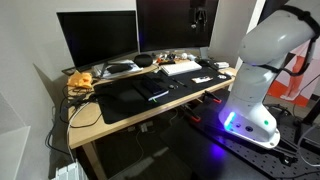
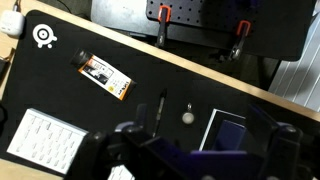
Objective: Move the white object near the mouse to the left
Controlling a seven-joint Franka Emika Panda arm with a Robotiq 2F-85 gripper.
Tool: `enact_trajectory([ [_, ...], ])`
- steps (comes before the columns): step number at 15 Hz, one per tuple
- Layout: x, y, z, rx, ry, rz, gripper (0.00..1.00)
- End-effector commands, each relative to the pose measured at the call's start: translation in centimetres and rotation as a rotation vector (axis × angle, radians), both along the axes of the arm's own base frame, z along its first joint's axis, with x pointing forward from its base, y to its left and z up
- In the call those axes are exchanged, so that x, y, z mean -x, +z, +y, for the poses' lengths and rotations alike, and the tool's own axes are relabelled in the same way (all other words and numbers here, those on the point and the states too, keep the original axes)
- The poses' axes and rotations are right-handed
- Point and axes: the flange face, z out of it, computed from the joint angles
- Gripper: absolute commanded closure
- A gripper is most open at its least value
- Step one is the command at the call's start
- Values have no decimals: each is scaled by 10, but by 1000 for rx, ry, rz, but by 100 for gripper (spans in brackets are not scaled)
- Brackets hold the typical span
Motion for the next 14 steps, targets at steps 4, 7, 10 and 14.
enact_trajectory([
  [4, -15, -9, -40, -44, 104, -35, 0],
  [7, -18, -14, -59, -63, 156, -49, 0],
  [10, -18, -16, -79, -61, 213, -54, 0],
  [14, -15, -19, -105, -39, 320, -35, 0],
])
